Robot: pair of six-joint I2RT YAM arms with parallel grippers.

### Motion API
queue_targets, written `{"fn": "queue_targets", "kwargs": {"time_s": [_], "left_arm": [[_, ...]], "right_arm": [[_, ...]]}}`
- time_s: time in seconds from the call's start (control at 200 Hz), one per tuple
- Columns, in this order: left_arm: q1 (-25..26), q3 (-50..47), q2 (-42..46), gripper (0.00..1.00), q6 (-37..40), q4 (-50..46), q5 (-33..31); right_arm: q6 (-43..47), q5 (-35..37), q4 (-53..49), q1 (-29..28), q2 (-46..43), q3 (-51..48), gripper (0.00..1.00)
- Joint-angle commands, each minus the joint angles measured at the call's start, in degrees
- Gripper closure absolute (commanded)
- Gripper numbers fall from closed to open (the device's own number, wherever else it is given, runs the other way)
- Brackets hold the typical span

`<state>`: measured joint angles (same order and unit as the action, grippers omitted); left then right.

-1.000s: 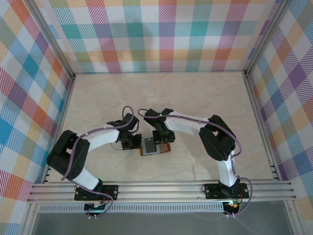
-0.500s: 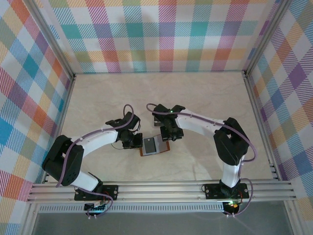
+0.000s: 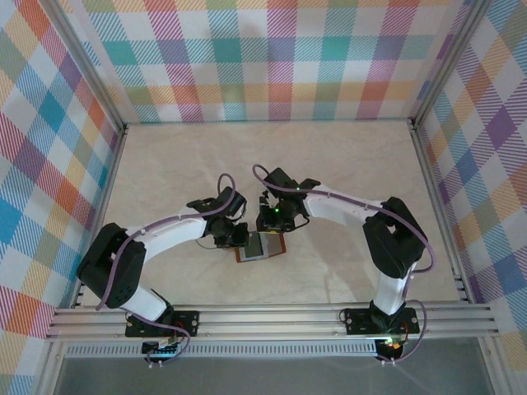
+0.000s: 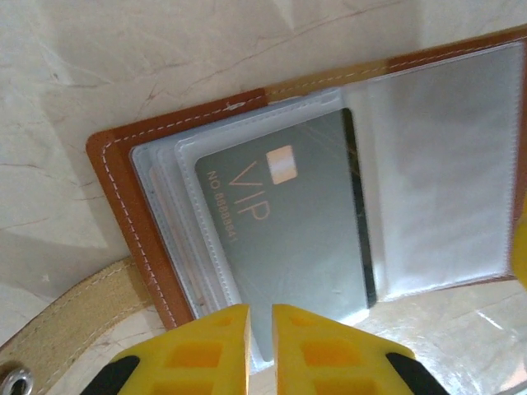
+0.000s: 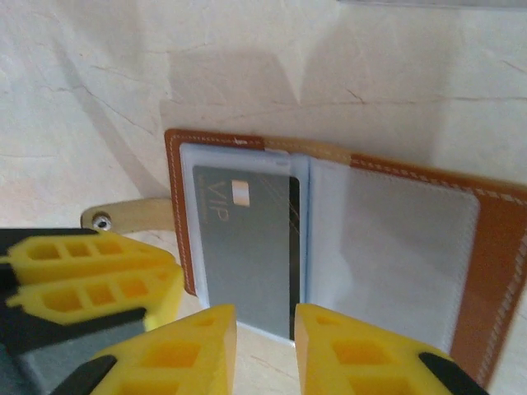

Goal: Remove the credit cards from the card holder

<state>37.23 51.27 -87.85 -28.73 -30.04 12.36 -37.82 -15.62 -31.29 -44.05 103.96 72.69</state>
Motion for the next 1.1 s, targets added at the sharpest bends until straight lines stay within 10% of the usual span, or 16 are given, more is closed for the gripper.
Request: {"fn": "queue_targets", "kwargs": {"time_s": [0.0,1.095], "left_arm": [[0.82,0.51,-1.61,0.84,-0.41,-1.18,-0.65],[0.86,3.78,-3.23,0.83,1.64,-1.68,-1.46]], "right_arm": [[-1.65,-5.73,5.16,1.29,2.17,-2.45,0.76],[-10.87,-7.27,12.84,1.08,-5.30,-12.50,0.76]]}}
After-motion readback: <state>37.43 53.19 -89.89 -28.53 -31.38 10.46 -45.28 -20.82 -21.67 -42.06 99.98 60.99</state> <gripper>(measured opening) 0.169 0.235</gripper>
